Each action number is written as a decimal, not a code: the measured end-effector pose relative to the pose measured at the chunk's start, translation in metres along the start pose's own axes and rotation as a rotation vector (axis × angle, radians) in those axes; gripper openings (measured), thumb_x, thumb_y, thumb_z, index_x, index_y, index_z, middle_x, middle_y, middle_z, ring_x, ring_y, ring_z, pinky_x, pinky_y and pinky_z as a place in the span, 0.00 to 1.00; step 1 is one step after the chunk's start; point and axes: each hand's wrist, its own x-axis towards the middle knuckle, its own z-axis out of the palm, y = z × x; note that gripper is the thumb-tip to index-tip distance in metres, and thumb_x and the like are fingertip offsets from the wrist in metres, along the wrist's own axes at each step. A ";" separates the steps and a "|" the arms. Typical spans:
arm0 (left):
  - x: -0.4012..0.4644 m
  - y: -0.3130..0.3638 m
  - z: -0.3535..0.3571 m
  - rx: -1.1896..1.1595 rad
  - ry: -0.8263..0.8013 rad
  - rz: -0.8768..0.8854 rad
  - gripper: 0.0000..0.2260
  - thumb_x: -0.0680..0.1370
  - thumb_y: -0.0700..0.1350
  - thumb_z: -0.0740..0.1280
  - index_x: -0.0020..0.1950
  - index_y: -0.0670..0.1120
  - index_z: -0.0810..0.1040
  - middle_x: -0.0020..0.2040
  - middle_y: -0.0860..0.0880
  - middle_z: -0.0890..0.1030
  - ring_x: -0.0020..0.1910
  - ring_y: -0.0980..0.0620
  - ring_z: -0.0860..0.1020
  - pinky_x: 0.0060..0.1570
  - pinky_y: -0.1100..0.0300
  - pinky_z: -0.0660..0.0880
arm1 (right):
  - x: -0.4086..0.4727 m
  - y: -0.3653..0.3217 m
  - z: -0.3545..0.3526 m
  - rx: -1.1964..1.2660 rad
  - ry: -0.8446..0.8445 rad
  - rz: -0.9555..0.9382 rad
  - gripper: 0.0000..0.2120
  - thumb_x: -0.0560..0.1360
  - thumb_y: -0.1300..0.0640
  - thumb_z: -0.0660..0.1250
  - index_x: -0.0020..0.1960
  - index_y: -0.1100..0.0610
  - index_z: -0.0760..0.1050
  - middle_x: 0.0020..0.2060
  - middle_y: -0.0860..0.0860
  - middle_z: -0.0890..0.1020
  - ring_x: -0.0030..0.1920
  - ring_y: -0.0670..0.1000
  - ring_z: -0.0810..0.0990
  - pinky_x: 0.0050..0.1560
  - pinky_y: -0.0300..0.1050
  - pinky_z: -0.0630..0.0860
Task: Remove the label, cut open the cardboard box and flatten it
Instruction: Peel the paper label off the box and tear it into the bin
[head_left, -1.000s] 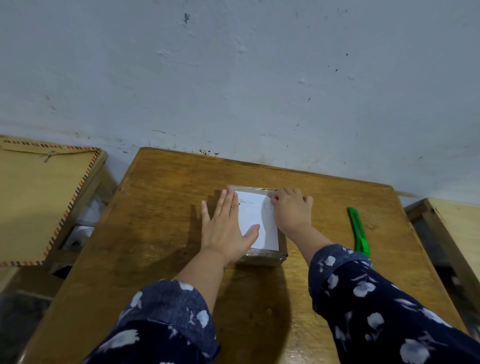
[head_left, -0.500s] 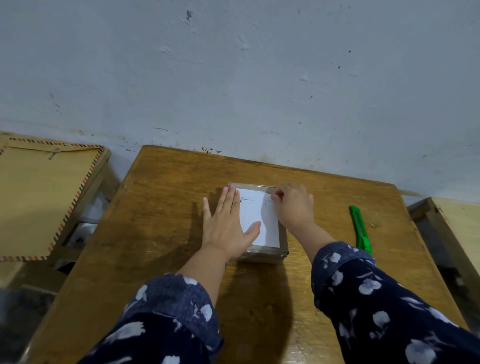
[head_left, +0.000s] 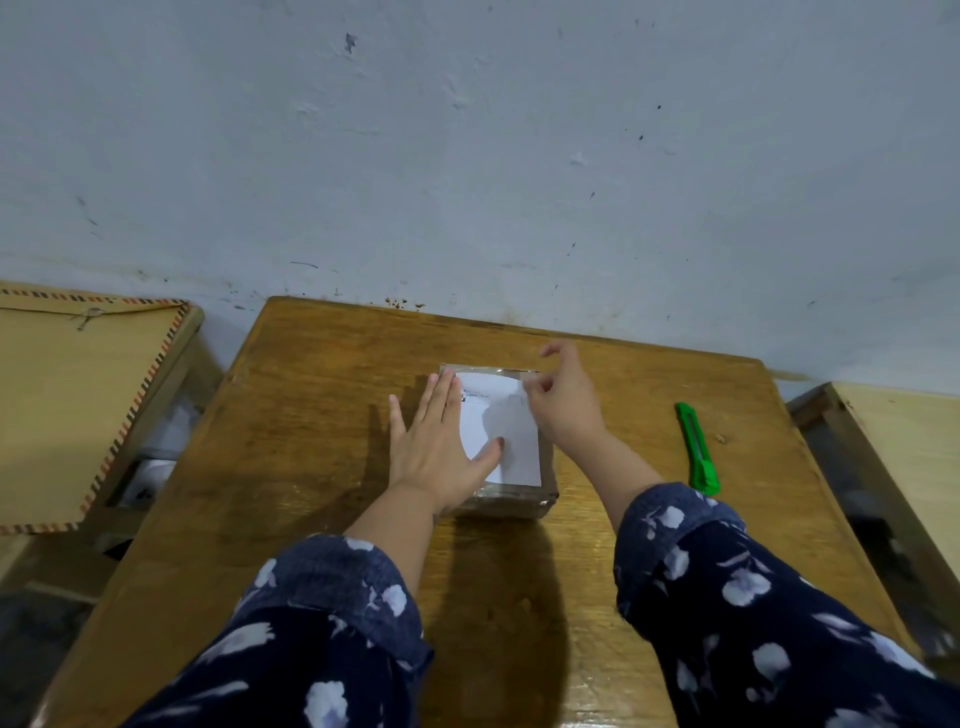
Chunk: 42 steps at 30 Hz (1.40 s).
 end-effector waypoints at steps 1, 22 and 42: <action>0.000 0.000 0.000 0.002 0.001 0.000 0.40 0.75 0.69 0.48 0.78 0.48 0.38 0.78 0.51 0.38 0.76 0.54 0.35 0.72 0.40 0.35 | 0.001 0.001 -0.003 0.019 0.002 0.023 0.11 0.78 0.63 0.61 0.57 0.50 0.67 0.33 0.50 0.76 0.32 0.47 0.74 0.30 0.38 0.71; -0.005 -0.018 -0.008 -0.157 -0.027 0.096 0.44 0.69 0.75 0.45 0.78 0.52 0.39 0.78 0.54 0.38 0.75 0.55 0.34 0.72 0.41 0.32 | -0.008 0.015 -0.011 -0.569 -0.098 -0.273 0.11 0.77 0.47 0.63 0.54 0.47 0.80 0.59 0.51 0.71 0.63 0.55 0.64 0.66 0.54 0.58; -0.027 -0.039 -0.015 0.096 -0.130 0.297 0.47 0.69 0.77 0.46 0.77 0.50 0.38 0.78 0.52 0.37 0.75 0.54 0.34 0.71 0.39 0.33 | -0.035 -0.011 -0.009 -0.572 -0.276 -0.420 0.09 0.78 0.52 0.63 0.51 0.52 0.81 0.48 0.47 0.84 0.49 0.49 0.78 0.60 0.49 0.70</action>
